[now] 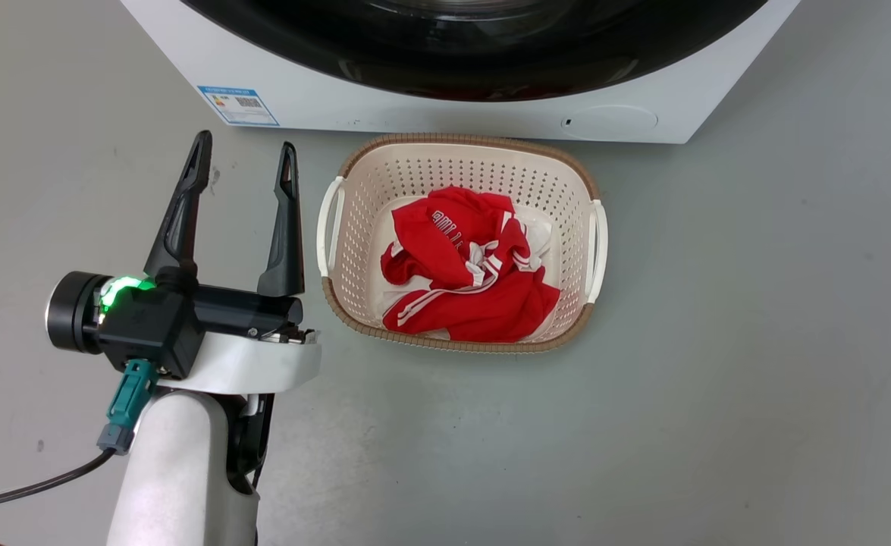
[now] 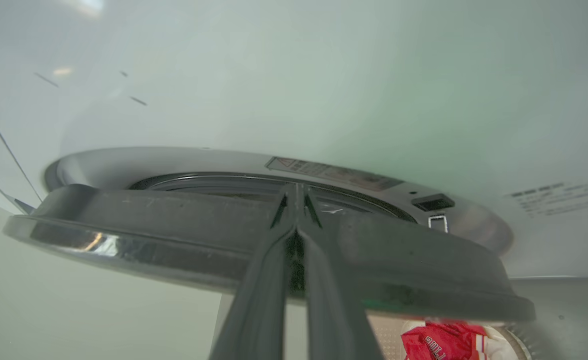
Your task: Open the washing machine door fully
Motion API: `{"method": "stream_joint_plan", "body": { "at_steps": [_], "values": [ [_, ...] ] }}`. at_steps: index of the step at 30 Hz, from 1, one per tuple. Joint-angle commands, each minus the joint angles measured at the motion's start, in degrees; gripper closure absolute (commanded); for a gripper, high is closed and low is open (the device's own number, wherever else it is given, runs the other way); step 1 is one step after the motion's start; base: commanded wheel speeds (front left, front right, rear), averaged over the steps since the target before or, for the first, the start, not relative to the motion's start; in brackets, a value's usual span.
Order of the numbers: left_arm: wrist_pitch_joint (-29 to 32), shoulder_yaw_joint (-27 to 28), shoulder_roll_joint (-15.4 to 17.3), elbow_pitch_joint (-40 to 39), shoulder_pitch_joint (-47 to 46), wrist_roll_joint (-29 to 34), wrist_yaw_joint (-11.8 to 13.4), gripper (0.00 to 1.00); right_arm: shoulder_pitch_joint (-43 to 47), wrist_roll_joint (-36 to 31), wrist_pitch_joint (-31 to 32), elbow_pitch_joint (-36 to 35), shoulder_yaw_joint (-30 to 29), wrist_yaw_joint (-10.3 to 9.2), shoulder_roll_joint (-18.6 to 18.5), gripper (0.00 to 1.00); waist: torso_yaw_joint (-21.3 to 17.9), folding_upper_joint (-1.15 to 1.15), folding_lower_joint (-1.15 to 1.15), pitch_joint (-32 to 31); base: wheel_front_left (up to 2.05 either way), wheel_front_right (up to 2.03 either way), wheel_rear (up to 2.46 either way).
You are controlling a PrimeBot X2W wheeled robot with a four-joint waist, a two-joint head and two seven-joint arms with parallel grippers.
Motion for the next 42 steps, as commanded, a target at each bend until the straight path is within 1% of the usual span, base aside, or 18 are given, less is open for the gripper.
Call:
{"method": "stream_joint_plan", "body": {
  "at_steps": [1, 5, 10, 14, 17, 23, 28, 34, 35, 42],
  "values": [
    [-0.13, 0.11, -0.05, -0.07, -0.84, 0.19, -0.36, 0.00, -1.10, -0.31, 0.49, 0.57, 0.38, 0.00, 0.80, 1.00, 0.10, 0.00, -0.01, 0.63, 0.00, 0.00, 0.00],
    [-0.13, -0.04, -0.20, 0.21, -1.39, 0.40, -0.34, 0.00, -1.19, -0.11, 2.95, 0.40, 0.66, 0.01, 2.56, 1.00, 0.14, 0.00, -0.01, 1.01, 0.00, 0.00, 0.00],
    [-0.13, -0.22, -0.32, 0.89, -1.40, 0.62, -0.45, 0.00, 0.72, 0.36, 7.00, -1.33, 0.98, 0.01, 2.71, 1.00, -0.18, 0.00, -0.01, 0.27, 0.00, 0.00, 0.00],
    [-0.13, -0.11, -0.41, 1.38, -0.56, 0.55, -0.39, 0.00, 3.40, 0.98, 11.07, -4.04, 1.41, 0.00, 2.85, 1.00, -0.86, 0.00, -0.01, -1.17, 0.00, 0.00, 0.00],
    [-0.13, -0.17, -0.48, 1.86, 0.24, 0.44, -0.46, 0.00, 6.01, 1.62, 13.69, -7.69, 1.61, 0.01, 3.07, 1.00, -1.29, 0.00, -0.01, -2.66, 0.00, 0.00, 0.00],
    [-0.13, 0.01, -0.57, 2.88, 2.05, 0.28, -0.47, 0.00, 14.63, 2.66, 18.72, -16.01, 2.67, 0.01, 4.12, 1.00, -1.84, 0.00, -0.01, -7.00, 0.00, 0.00, 0.00],
    [-0.13, -0.59, -0.72, 3.71, 4.10, 0.00, -0.41, 0.00, 20.79, 4.91, 23.65, -21.34, 1.85, 0.01, 3.46, 1.00, -1.70, 0.00, -0.01, -10.94, 0.00, 0.00, 0.00],
    [-0.13, -1.18, -0.84, 4.48, 6.89, -0.44, 0.10, 0.00, 28.58, 6.57, 29.05, -26.47, 2.90, 0.01, 5.90, 1.00, -2.01, 0.00, -0.01, -15.18, 0.00, 0.00, 0.00],
    [-0.13, -1.18, -0.84, 4.48, 6.89, -0.44, 0.10, 0.00, 28.58, 6.57, 29.05, -26.47, 2.90, 0.01, 5.90, 1.00, -2.01, 0.00, -0.01, -15.18, 0.00, 0.00, 0.00],
    [-0.13, -1.76, -0.93, 5.48, 9.66, -0.92, 0.28, 0.00, 36.60, 9.48, 32.00, -31.64, 4.00, 0.01, 9.35, 1.00, -1.61, 0.00, -0.01, -19.46, 0.00, 0.00, 0.00]
  ]
}}
